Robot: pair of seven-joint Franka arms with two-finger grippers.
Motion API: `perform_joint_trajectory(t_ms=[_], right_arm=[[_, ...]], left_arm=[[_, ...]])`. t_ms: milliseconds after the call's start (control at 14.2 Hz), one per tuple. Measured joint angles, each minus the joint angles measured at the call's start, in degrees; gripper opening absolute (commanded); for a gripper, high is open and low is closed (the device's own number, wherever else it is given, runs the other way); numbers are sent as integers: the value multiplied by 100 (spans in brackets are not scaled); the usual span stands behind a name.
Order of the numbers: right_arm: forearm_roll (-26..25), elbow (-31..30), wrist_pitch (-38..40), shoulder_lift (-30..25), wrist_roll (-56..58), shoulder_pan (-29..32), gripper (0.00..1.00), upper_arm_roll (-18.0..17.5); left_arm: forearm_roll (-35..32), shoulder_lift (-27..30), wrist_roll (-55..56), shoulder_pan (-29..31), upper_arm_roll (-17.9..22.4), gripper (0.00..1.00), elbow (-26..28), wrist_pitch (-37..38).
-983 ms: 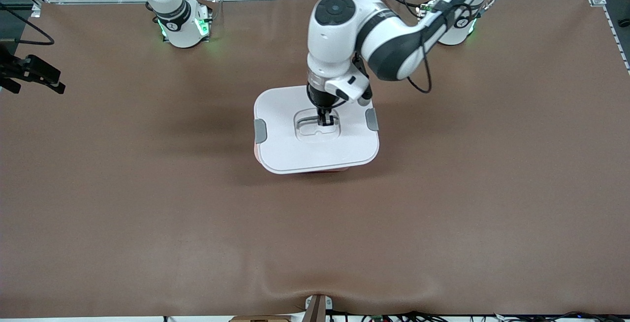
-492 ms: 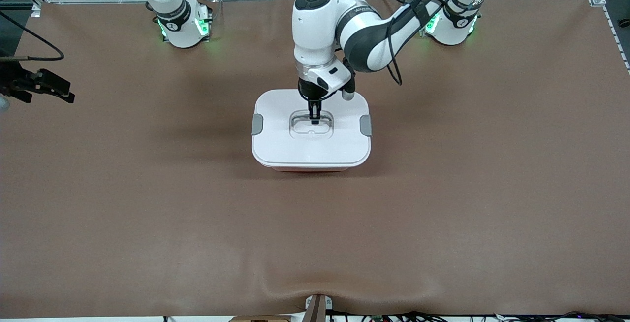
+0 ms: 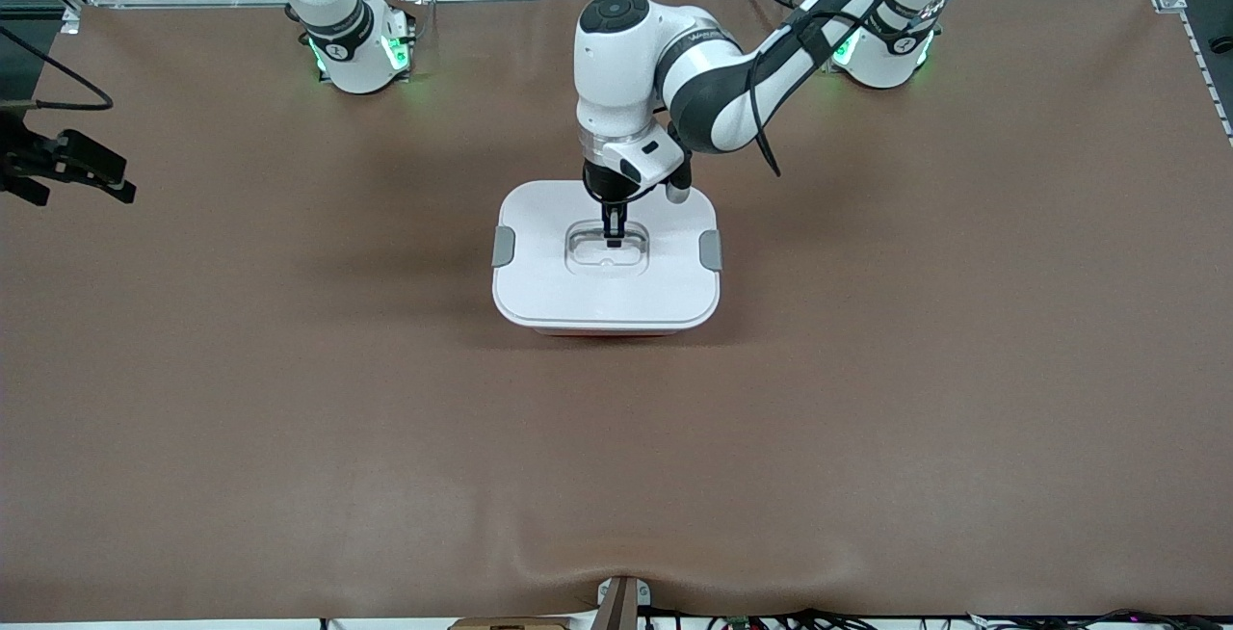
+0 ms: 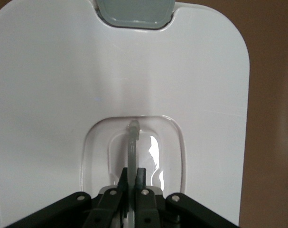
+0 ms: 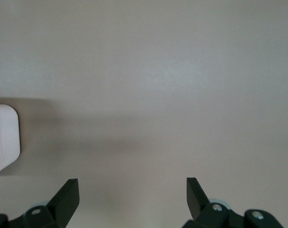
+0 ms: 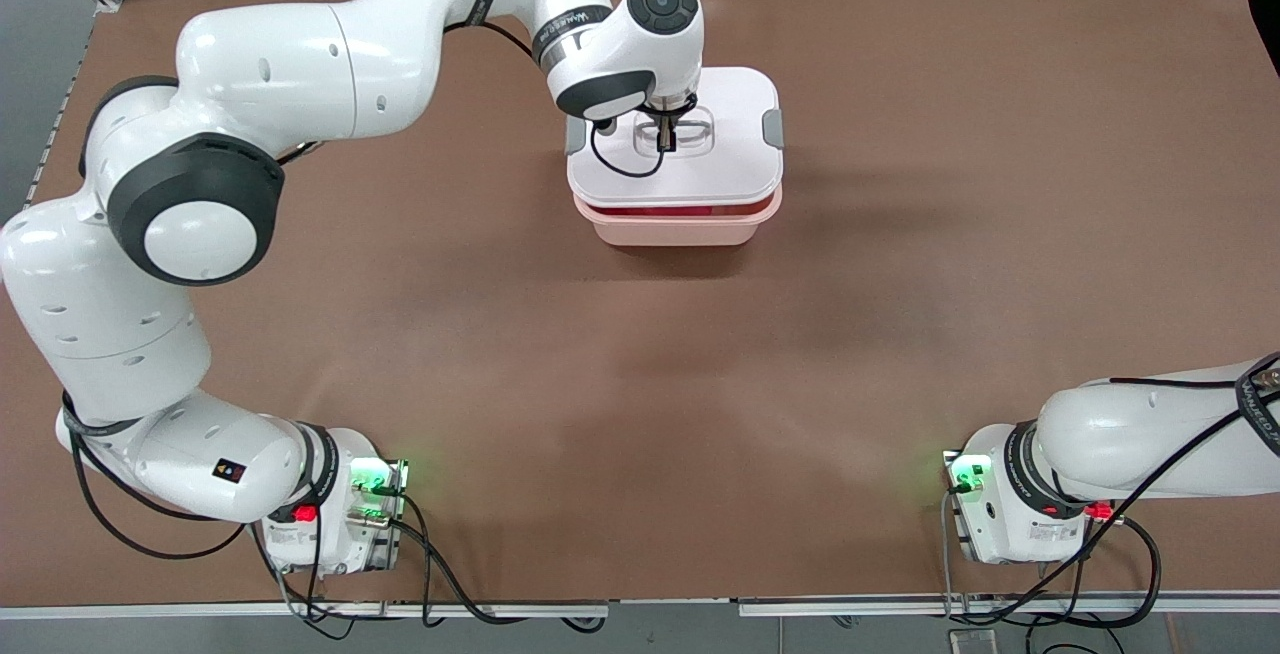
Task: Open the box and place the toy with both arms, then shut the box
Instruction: 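Lower the lid onto the box and press it down with the left gripper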
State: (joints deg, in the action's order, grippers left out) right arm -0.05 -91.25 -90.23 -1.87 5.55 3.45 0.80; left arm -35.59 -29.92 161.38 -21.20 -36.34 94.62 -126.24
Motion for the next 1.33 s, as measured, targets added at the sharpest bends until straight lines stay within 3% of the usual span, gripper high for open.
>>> perform_joint_trajectory(t_ms=[351,983,1334], right_arm=[[69,65,-4,1,802,220,100,51],[81,51,-45,153,-95,-110,100,-68],[61,62,72,247,-99,79,100,53]], left_arm=[[0,-144,70,-24,-1,0,1,-47],[0,-203,215,-81,3,0,2,-48],[-32,-226,275,-146,47,0,2,-48]])
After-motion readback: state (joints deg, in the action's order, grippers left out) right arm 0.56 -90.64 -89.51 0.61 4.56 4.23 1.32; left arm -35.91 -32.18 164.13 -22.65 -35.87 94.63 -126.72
